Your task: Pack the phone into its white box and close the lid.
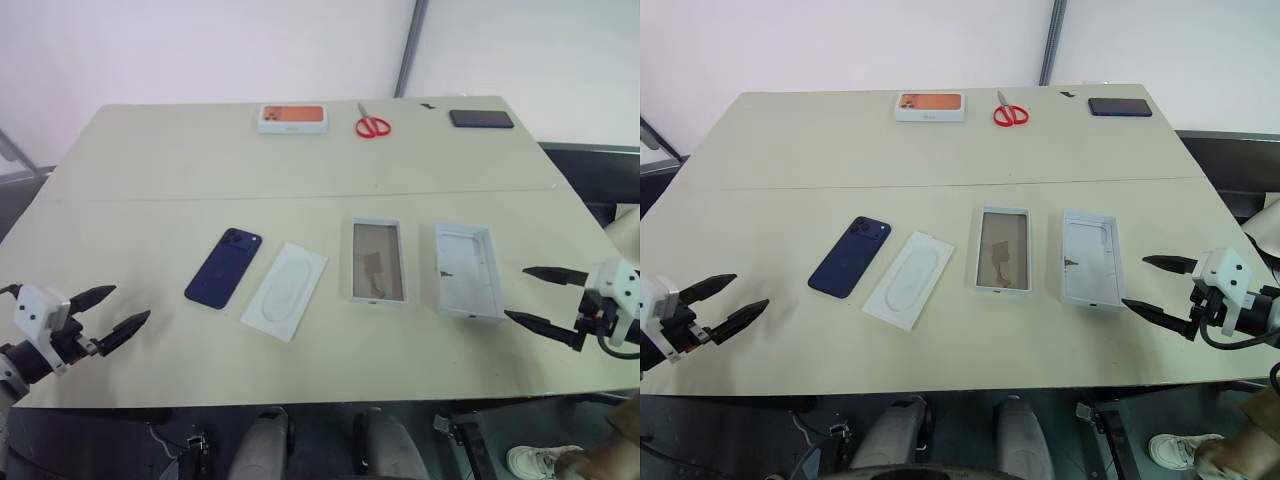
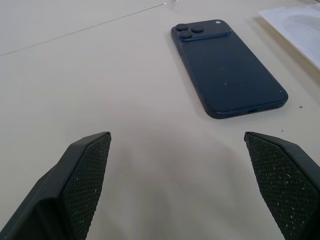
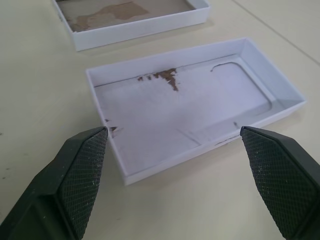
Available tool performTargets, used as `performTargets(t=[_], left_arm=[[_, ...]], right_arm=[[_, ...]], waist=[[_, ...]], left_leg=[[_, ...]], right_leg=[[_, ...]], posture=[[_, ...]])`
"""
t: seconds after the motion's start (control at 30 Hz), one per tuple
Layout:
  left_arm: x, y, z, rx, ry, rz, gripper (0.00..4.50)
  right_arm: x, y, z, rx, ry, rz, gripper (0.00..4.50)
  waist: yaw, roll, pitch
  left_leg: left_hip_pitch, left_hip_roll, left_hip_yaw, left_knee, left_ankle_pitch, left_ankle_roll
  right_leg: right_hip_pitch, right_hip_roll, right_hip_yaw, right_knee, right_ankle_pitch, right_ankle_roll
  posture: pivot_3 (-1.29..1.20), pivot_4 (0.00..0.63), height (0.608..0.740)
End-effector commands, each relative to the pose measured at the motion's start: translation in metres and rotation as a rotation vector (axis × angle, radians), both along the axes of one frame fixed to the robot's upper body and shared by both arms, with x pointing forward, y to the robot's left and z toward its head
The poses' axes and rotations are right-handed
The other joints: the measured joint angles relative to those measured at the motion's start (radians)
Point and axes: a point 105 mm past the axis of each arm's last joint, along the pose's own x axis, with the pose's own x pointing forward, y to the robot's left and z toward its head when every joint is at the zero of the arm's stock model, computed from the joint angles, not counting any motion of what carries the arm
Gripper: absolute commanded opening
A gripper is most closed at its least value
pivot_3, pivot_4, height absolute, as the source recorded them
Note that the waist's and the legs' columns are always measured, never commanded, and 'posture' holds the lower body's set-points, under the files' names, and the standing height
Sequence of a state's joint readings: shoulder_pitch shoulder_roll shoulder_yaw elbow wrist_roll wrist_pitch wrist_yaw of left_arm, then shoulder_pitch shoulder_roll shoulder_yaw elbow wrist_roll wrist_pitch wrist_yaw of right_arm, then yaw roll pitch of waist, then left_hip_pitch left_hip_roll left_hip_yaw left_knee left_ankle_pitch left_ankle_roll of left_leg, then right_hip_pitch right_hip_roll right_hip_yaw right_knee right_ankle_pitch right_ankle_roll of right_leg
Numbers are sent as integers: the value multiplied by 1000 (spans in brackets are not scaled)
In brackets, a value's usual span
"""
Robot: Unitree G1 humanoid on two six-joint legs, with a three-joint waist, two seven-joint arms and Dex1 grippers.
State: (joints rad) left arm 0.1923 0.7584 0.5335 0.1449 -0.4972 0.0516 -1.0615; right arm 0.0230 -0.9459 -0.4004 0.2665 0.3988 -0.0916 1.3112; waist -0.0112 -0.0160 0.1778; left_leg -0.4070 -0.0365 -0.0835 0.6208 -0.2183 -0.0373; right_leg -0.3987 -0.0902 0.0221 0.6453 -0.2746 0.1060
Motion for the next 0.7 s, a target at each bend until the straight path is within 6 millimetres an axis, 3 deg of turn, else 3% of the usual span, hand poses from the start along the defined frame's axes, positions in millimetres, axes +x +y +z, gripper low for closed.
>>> performTargets(t=[0.03,0.7], left_arm=[[0,2,16,0,-77,-1,4500],[15,-13,24,-14,-82,-39,4500]], right_arm=[[1,2,11,-9,-42,19,4434],[11,20,8,13,-63,48,4434]], waist=[[0,0,0],[0,0,0]], left_leg=[[0,0,0,0,0,0],[0,0,0,0,0,0]], right_leg=[[0,0,0,0,0,0],[0,1,0,0,0,0]], posture=[[0,150,740],[0,150,740]])
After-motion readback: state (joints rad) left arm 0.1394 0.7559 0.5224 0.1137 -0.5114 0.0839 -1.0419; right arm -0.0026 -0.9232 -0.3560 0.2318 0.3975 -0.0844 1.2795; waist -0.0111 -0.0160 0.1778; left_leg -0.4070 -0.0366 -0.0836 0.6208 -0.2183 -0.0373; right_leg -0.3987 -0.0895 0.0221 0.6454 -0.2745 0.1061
